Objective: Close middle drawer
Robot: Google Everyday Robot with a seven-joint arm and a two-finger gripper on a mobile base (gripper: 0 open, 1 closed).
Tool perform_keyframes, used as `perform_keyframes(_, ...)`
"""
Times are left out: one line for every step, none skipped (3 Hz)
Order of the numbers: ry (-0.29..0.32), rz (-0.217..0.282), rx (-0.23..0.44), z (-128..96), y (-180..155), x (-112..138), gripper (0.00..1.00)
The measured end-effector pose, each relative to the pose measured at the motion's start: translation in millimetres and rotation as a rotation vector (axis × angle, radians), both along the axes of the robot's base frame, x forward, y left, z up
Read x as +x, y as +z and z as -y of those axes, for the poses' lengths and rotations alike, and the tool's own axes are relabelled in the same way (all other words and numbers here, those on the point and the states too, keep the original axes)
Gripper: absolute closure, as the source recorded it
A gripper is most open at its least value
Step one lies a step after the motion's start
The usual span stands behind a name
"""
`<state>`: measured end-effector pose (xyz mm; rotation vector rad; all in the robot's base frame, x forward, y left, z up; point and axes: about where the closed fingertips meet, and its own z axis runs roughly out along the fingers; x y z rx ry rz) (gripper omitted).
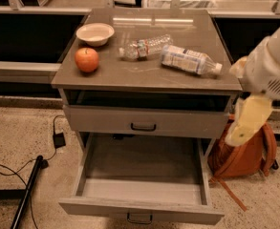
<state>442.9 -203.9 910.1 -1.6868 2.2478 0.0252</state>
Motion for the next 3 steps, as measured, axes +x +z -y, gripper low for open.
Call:
perform_keyframes(0.053, -0.045, 0.103, -31, -82, -9, 0.0)
perform_keyframes(0.097, -0.101, 0.202, -26, -153, -19, 0.0)
perform_keyframes(0.178, -0.086, 0.197, -26, -160, -19, 0.0)
